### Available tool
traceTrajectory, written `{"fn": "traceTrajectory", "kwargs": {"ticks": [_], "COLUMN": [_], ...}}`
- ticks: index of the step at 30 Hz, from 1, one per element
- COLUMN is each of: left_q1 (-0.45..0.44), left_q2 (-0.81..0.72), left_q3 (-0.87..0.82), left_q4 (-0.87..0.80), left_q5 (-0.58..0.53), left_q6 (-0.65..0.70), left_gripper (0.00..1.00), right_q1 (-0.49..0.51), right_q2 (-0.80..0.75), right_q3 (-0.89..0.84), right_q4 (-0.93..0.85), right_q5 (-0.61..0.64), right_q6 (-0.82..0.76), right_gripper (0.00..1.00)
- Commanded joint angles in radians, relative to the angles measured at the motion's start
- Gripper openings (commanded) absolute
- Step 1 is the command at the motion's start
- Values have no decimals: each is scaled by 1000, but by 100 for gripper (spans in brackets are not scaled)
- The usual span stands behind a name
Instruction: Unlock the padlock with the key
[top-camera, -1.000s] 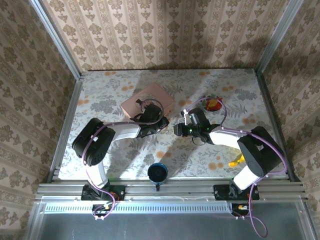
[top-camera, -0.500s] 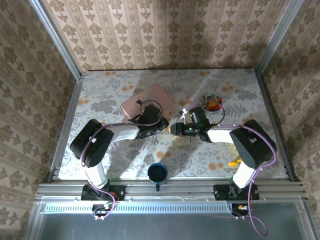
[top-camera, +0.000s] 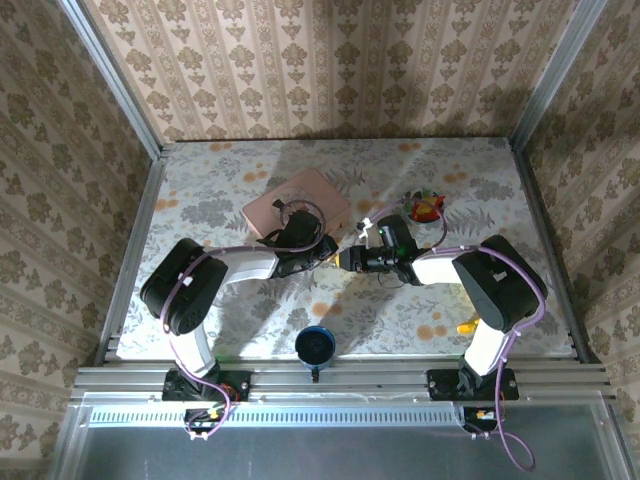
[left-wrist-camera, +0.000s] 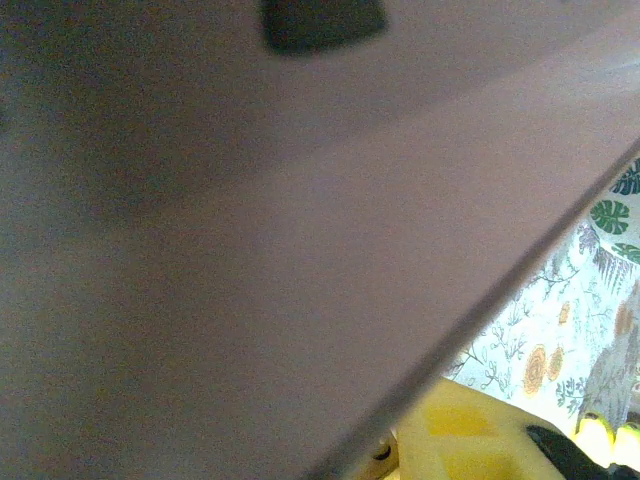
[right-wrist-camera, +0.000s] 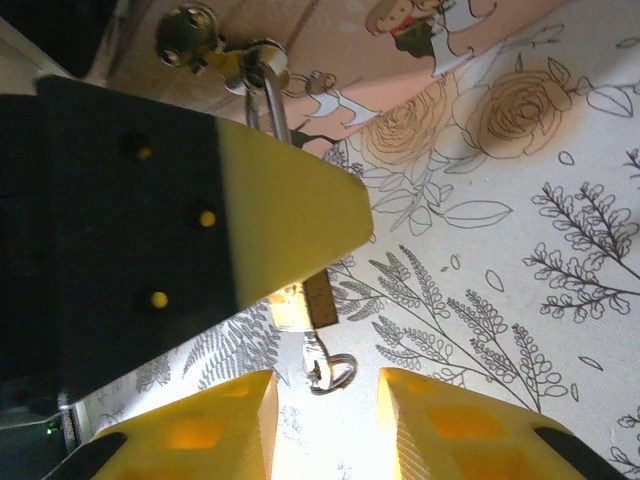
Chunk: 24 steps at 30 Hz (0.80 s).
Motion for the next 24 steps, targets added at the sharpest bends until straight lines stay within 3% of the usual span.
{"fn": "traceTrajectory", "kwargs": {"ticks": [1,11,14,16,18,22,24], "left_q1": [1,5,4,6,6,7,5], "left_q2": [-17,-4,-4,-5,-8,-16,-19], "left_q3": [-8,-2,-3,-11,-37,-102,-120], "left_q4": [14,25,29,43,103,242,283], "left_q5": [54,67,70,70,69,55,40], "left_q6": [-30,-34,-34,-37,-45,-46,-38], "left_gripper": [0,0,0,0,13,52,59], "right_q1": [8,20,20,20,20,20,20], "right_q2": [27,58,70,77,80,84,87], "right_q3": [30,50,53,51,46,39,39], "right_q4": [27,64,91,115,142,189,206], "right_q5": [-29,-40,-48,-52,-58,-72,-79], "right_q6": [13,31,48,61,76,115,131], "right_gripper": [32,30,21,9,0,0,0]}}
